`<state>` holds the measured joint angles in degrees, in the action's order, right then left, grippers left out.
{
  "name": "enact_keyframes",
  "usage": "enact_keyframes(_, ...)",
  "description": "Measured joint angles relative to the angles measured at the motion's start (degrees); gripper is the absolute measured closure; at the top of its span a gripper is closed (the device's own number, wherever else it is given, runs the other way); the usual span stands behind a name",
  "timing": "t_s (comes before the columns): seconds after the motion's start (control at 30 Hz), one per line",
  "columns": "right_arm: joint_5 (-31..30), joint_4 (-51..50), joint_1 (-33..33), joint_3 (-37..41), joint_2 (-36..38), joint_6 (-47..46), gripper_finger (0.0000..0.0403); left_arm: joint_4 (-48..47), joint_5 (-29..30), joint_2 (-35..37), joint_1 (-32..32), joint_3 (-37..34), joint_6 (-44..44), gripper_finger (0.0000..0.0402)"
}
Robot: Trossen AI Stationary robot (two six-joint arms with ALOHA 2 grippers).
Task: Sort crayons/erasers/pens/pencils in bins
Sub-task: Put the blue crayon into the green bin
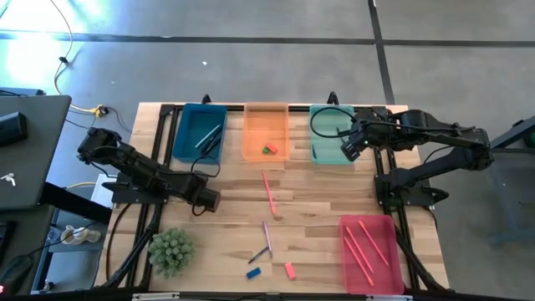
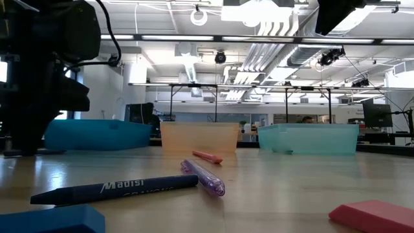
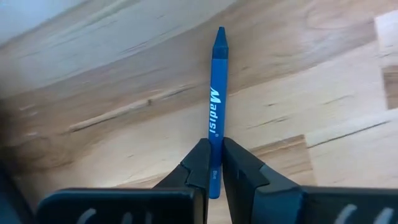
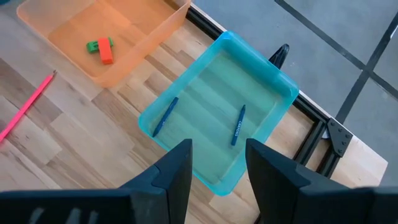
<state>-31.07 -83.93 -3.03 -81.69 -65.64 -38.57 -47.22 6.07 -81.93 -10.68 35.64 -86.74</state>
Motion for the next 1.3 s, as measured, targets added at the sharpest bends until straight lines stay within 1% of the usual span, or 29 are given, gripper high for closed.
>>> enact_keyframes(0.17,0.0,0.89,0.02,0.0,-0.01,0.04,0.0262,2.78,0.01,0.29,0.0,0.0,1.93,0.0383)
enact_keyframes(0.27,0.24,1.87,0.0,0.0,0.01,0.04,0.0262,6.38,0.01,0.42,0.0,0.0,3.73,0.0383)
enact_keyframes(0.43,3.21,2.5,0.02,0.0,-0.01,0.14,0.0262,15.53,-0.03,0.49,0.05,0.17,7.1,0.0383)
enact_keyframes(0.63,4.45,2.98,0.02,0.0,-0.01,0.17,0.0262,29.5,0.33,0.53,1.89,0.2,14.99,0.0383)
enact_keyframes(0.83,9.97,6.47,0.02,0.0,0.0,2.78,0.0262,42.69,0.5,0.55,5.2,0.2,23.44,0.0383)
enact_keyframes(1.0,15.29,11.24,0.02,0.0,-0.01,5.17,0.0262,54.05,0.3,0.59,8.21,0.2,30.5,0.0383)
enact_keyframes(1.13,19.04,15.61,0.04,0.0,0.0,7.25,0.0262,61.66,-1.55,0.62,10.66,0.2,36.04,0.0383)
enact_keyframes(1.3,22.56,22.29,0.04,0.0,-0.01,9.23,0.0262,68.81,-4.82,0.63,13.4,0.2,41.76,0.0383)
